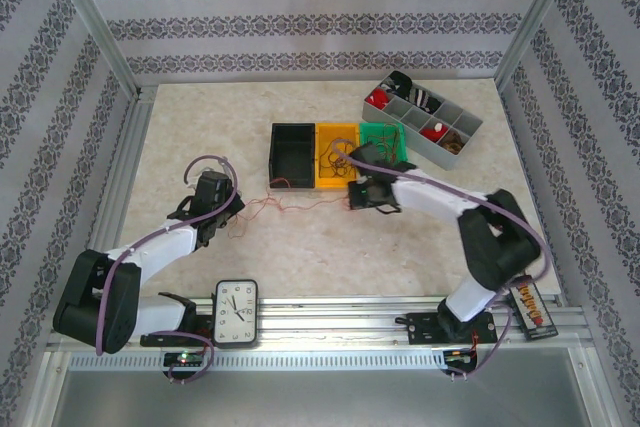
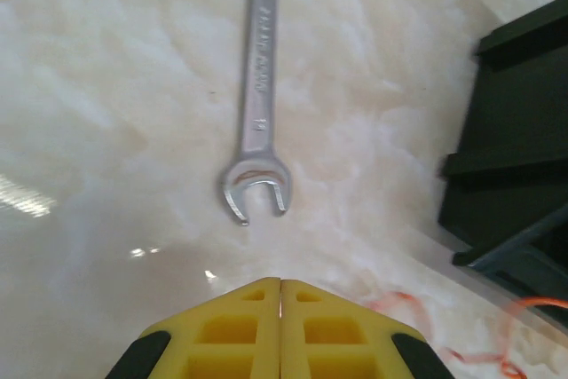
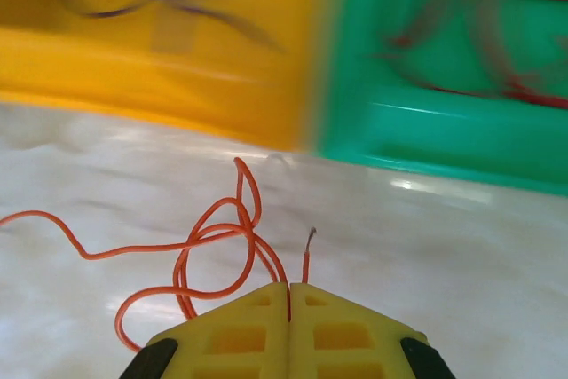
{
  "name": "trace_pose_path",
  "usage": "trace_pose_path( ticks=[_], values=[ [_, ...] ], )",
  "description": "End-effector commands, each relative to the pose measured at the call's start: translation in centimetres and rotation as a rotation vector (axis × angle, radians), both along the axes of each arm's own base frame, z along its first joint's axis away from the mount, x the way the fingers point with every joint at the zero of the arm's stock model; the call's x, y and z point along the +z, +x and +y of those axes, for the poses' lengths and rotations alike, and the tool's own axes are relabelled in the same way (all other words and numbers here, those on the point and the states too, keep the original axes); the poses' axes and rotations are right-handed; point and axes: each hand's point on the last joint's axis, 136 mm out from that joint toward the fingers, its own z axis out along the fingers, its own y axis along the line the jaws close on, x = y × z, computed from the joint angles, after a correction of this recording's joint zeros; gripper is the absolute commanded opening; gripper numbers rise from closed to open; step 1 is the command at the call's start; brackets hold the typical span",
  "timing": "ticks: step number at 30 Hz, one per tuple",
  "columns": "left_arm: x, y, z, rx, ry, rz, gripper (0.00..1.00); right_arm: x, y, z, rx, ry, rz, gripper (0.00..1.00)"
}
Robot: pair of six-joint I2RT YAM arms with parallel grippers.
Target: Untangle the cables
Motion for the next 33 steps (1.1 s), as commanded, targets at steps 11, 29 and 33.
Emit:
trace_pose_path(
  ticks=[11, 29, 33],
  values=[
    [-1.3, -1.7, 3.3, 0.201, 0.066, 0.098, 0.0, 4.6, -1.1, -14.0, -0.624, -0.066, -0.186, 0.0],
    [5.8, -2.5, 9.6, 0.332, 0.293, -0.019, 0.0, 2.0, -5.2, -27.5, -1.164, 0.077, -0.107, 0.0],
    [7.7, -2.6, 11.9, 0.389, 0.308, -0.057, 0.0, 1.3, -5.9, -29.3, -1.235, 0.107, -0.088, 0.0]
  ],
)
